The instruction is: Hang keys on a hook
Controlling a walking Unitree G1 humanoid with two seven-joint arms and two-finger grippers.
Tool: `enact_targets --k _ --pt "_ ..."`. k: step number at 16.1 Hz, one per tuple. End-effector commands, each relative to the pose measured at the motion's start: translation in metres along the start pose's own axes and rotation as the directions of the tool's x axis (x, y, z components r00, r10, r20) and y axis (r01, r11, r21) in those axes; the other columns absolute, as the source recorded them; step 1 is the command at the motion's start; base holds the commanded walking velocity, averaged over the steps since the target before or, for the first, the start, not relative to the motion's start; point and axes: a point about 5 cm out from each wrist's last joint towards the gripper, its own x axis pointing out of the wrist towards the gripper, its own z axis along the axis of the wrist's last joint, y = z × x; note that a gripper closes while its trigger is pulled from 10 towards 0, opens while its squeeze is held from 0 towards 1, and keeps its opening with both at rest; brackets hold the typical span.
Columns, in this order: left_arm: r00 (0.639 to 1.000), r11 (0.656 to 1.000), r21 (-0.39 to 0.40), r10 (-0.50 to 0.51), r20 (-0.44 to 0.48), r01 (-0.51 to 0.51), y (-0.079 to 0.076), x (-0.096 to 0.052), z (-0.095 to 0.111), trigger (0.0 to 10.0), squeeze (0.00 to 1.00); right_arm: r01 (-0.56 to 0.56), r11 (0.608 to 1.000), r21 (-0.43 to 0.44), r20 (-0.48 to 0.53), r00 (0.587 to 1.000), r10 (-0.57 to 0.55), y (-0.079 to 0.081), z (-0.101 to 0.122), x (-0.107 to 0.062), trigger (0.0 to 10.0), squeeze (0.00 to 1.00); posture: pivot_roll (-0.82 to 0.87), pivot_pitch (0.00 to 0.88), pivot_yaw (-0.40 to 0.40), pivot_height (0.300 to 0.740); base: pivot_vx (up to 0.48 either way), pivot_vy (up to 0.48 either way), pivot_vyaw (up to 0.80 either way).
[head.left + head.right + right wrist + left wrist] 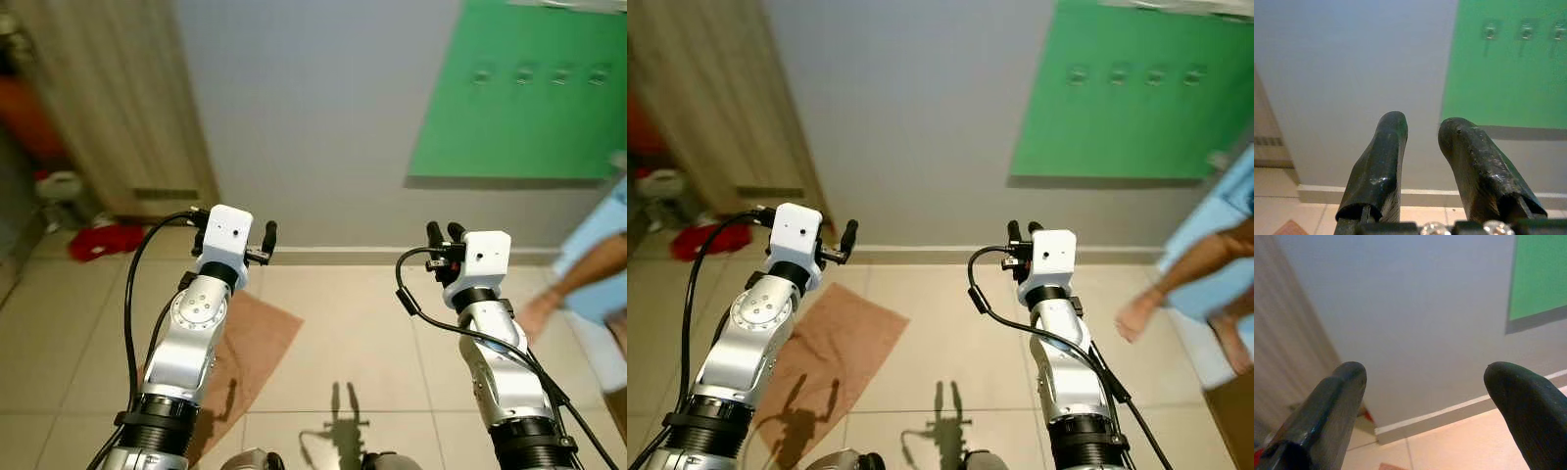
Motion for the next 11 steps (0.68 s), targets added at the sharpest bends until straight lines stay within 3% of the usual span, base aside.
enact_targets --k 1,5,10,11 --pt "1.000 1.000 0.001 -0.018 -0.013 0.018 0.0011 -0.0007 -0.0043 10.0 0.00 -0.004 1.000 -0.010 -0.012 1.000 0.003 -0.0013 -0.0012 0.0006 10.0 0.00 -0.09 0.006 0.007 0.740 0.000 0.000 -0.54" --pt "1.000 1.000 -0.016 -0.015 -0.009 0.015 0.0017 -0.0017 -0.0044 10.0 0.00 -0.010 1.000 -0.010 -0.011 1.000 0.010 -0.0014 -0.0007 0.0029 10.0 0.00 -0.09 0.006 0.001 0.740 0.000 0.000 -0.54" --pt "1.000 1.000 0.018 -0.014 -0.003 0.014 0.0014 -0.0020 -0.0032 10.0 0.00 -0.012 1.000 -0.010 -0.007 1.000 0.012 0.0003 0.0000 0.0040 10.0 0.00 -0.08 0.022 0.003 0.740 0.000 0.000 -0.53" --pt "1.000 1.000 0.028 -0.011 -0.001 0.011 0.0025 -0.0018 -0.0032 10.0 0.00 -0.012 1.000 -0.010 -0.007 1.000 0.012 0.0004 -0.0004 0.0040 10.0 0.00 -0.08 0.022 0.004 0.740 0.000 -0.439 -0.51"
